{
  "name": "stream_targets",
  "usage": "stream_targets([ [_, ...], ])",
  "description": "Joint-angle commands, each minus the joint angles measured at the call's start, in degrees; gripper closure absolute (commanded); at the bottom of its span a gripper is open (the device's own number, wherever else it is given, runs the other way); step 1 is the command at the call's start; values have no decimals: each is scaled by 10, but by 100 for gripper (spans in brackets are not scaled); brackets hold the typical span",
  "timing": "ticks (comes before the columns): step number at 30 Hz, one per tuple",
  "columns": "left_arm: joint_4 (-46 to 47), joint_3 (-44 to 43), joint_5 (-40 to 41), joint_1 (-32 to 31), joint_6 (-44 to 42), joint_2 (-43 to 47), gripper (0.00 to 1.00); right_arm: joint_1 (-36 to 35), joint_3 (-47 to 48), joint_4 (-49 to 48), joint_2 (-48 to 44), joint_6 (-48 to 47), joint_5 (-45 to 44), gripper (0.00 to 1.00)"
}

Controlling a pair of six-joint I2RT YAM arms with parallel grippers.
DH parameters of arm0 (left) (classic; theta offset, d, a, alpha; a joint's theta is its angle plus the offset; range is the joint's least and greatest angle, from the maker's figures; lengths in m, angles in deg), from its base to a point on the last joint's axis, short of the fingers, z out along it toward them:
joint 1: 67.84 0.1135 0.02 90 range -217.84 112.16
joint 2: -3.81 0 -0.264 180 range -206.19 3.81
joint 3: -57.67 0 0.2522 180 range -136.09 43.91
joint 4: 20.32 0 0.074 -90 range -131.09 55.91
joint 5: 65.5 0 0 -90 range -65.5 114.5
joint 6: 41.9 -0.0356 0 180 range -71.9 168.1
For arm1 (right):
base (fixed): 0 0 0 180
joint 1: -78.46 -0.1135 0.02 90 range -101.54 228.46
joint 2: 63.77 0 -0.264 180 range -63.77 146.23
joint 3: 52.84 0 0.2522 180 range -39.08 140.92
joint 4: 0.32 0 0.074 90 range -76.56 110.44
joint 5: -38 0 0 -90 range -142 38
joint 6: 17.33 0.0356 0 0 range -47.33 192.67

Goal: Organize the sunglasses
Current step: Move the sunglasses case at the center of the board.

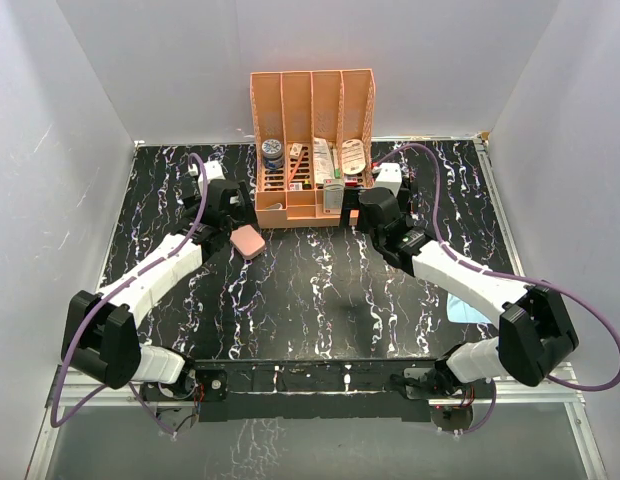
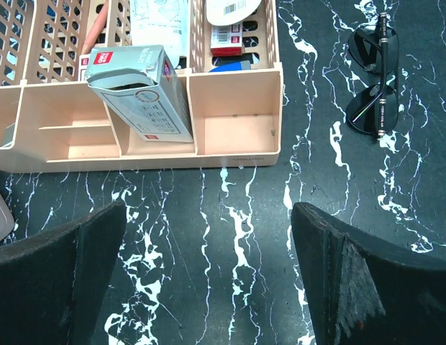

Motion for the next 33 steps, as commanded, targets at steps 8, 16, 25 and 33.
stream_targets([
  [8, -45, -2, 67, -4, 43, 16, 1, 1, -17, -30, -16, 2, -14, 2],
  [16, -78, -13, 51, -4, 57, -16, 1, 1, -15, -30, -32, 7, -18, 2],
  [25, -234, -128, 71, -4, 166, -123, 9, 0, -18, -39, -55, 22, 2, 2],
  [33, -202, -127, 16, -5, 186, -165, 6, 0, -17, -33, -62, 27, 4, 2],
])
